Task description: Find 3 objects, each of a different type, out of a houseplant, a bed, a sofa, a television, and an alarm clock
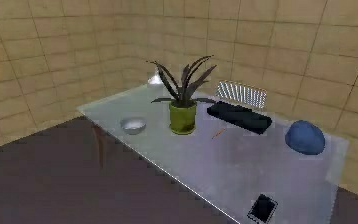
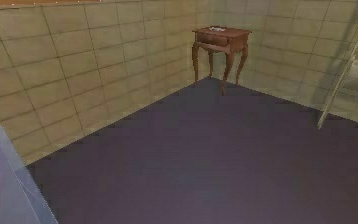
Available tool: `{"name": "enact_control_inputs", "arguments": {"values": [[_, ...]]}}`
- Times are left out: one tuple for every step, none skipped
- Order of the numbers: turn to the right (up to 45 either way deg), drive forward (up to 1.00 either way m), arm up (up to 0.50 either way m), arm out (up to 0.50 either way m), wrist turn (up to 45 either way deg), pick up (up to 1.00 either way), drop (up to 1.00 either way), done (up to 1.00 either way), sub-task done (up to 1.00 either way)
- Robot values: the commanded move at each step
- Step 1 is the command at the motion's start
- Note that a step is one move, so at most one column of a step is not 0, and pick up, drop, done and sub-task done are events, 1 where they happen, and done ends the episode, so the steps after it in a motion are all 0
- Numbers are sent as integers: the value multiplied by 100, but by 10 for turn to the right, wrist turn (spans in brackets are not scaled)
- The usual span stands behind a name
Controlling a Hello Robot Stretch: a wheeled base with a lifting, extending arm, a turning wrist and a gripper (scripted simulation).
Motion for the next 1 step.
{"name": "enact_control_inputs", "arguments": {"values": [[0, 0, 0, 0, 0, 0, 0, 0, 100]]}}
